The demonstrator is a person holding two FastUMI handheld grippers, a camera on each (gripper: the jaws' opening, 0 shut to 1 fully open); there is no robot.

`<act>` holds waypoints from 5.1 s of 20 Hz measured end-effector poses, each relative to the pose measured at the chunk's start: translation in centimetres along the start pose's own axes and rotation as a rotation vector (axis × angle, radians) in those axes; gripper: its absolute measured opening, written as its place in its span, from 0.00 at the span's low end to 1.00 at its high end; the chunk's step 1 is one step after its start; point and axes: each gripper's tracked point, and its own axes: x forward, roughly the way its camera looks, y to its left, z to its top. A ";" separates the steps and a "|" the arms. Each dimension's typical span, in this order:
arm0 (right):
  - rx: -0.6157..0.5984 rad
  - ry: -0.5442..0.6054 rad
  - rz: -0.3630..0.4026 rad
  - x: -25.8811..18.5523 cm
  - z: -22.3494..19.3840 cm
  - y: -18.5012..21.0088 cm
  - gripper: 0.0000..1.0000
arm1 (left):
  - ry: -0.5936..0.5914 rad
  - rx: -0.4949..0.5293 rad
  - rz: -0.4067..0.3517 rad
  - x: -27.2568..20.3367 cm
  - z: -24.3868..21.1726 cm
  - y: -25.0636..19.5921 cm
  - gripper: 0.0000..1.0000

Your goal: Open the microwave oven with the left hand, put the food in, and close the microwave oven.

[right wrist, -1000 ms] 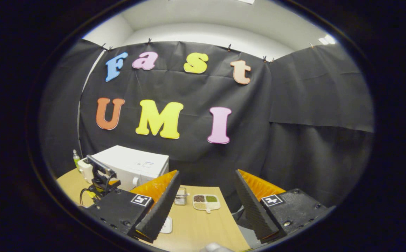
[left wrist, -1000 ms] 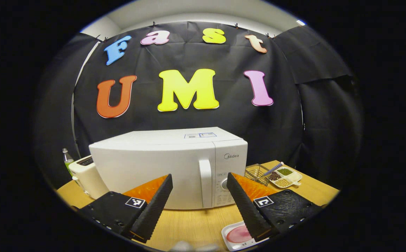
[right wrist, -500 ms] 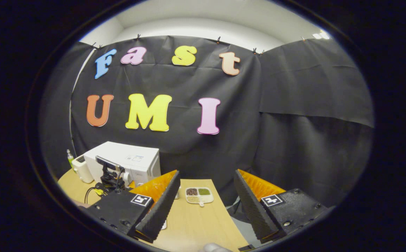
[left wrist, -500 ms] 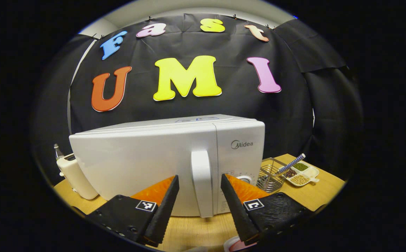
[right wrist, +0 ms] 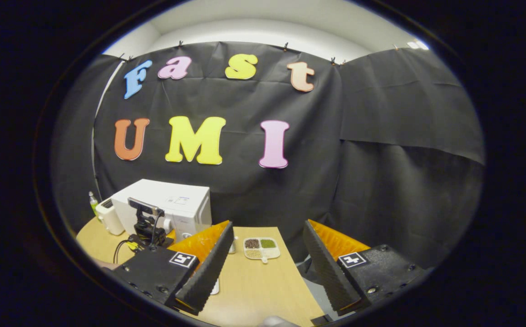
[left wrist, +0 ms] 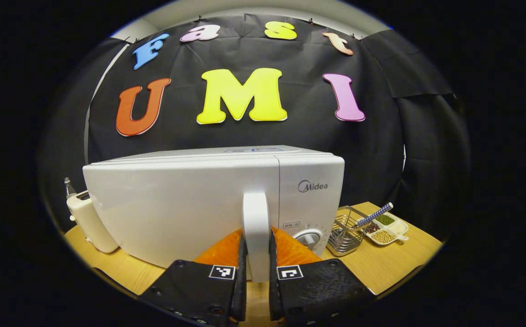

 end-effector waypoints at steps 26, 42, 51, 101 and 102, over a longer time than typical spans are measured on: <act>-0.033 0.007 0.154 -4.5 -1.7 4.5 0.99 | 0.054 0.067 0.098 -13.7 -2.3 6.8 0.82; -0.009 0.087 0.300 -5.2 -6.3 12.3 0.99 | 0.088 0.088 0.236 -26.4 -3.2 18.8 0.95; 0.069 0.264 0.372 -3.0 -13.4 17.1 1.00 | 0.130 0.012 0.269 -31.0 -4.6 27.7 0.96; 0.196 1.126 0.279 13.1 -37.9 19.1 0.04 | 0.043 -0.027 0.217 -30.5 5.0 22.5 0.96; 0.230 1.099 0.291 13.0 -37.5 19.5 0.04 | 0.045 -0.023 0.214 -30.6 5.1 22.5 0.96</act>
